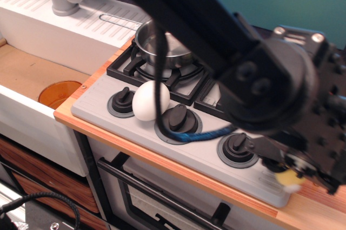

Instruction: Put stuffedduck on plate and egg in pot or pan on stove

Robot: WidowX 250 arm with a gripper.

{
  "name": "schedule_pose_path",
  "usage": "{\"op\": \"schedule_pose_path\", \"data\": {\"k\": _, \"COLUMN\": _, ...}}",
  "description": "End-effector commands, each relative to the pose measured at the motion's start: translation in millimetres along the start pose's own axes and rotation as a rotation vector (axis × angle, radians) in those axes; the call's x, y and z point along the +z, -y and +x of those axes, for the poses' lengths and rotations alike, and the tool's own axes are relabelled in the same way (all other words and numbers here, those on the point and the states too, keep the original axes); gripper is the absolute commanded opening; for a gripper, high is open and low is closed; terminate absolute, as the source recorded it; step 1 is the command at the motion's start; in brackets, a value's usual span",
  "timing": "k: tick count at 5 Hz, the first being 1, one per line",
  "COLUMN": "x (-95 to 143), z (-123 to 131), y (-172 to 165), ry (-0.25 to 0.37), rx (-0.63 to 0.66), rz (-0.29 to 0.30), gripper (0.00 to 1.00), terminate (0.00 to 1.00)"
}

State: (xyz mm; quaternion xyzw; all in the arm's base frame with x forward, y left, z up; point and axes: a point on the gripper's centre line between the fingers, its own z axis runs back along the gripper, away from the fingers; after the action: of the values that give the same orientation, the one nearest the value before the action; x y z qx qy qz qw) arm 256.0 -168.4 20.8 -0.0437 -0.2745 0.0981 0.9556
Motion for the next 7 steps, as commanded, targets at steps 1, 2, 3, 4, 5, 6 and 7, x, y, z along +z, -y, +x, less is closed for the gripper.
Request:
{"op": "schedule_pose_path", "data": {"k": 1, "x": 24.5, "z": 27.4, "y": 9.5, "ry": -0.069, "rx": 0.023, "rz": 0.007, "gripper": 0.0, "terminate": 0.0}}
{"op": "schedule_pose_path", "data": {"k": 2, "x": 43.4, "z": 49.2, "y": 7.0, "ry": -0.117, "rx": 0.025, "rz": 0.015, "gripper": 0.0, "terminate": 0.0}}
{"op": "schedule_pose_path", "data": {"k": 3, "x": 54.2, "z": 76.3, "y": -1.9, "ry": -0.153, "rx": 0.007, "rz": 0.012, "gripper": 0.0, "terminate": 0.0}}
{"op": "schedule_pose_path", "data": {"k": 4, "x": 51.1, "z": 92.3, "y": -7.4, "ry": -0.156, "rx": -0.004, "rz": 0.001, "gripper": 0.0, "terminate": 0.0}}
{"op": "schedule_pose_path", "data": {"k": 5, "x": 38.1, "z": 114.8, "y": -11.5, "ry": -0.135, "rx": -0.029, "rz": -0.016, "gripper": 0.0, "terminate": 0.0}}
{"op": "schedule_pose_path", "data": {"k": 6, "x": 26.7, "z": 133.3, "y": -21.8, "ry": -0.132, "rx": -0.045, "rz": -0.037, "gripper": 0.0, "terminate": 0.0}}
{"op": "schedule_pose_path", "data": {"k": 7, "x": 13.8, "z": 143.7, "y": -33.0, "ry": -0.12, "rx": -0.062, "rz": -0.055, "gripper": 0.0, "terminate": 0.0}}
